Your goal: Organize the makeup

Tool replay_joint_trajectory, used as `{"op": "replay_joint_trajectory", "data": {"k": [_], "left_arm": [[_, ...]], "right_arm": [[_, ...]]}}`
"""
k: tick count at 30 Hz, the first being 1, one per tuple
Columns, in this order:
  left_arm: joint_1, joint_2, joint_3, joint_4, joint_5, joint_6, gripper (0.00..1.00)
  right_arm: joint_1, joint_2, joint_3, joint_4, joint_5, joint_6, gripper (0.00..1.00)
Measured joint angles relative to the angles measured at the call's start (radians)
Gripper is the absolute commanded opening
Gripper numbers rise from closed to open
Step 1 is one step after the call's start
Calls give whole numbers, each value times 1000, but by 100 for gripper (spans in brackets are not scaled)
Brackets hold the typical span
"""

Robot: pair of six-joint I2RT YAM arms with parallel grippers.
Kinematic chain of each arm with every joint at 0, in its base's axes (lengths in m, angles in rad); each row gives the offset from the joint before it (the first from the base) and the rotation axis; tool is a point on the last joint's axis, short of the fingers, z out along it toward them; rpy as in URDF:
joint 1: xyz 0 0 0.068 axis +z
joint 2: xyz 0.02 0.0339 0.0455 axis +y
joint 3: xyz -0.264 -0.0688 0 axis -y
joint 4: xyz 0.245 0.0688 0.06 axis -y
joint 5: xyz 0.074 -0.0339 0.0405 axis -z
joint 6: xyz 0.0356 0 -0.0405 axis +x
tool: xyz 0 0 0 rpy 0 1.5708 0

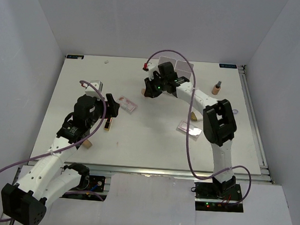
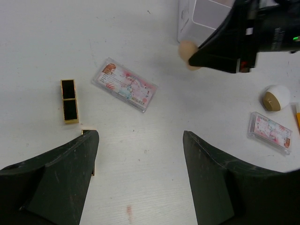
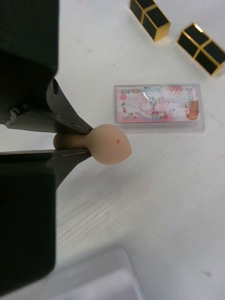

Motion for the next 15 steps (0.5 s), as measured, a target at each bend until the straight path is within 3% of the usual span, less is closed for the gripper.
{"op": "replay_joint_trajectory", "data": {"k": [6, 10, 15], "left_arm": [[2, -7, 0, 0, 7, 0, 83], [3, -7, 0, 0, 12, 0, 83], [3, -6, 0, 0, 15, 0, 83]], "right_arm": [[-144, -203, -20, -27, -90, -222, 13], [-230, -206, 27, -47, -43, -369, 13], [-230, -136, 85, -89, 15, -521, 14]]}}
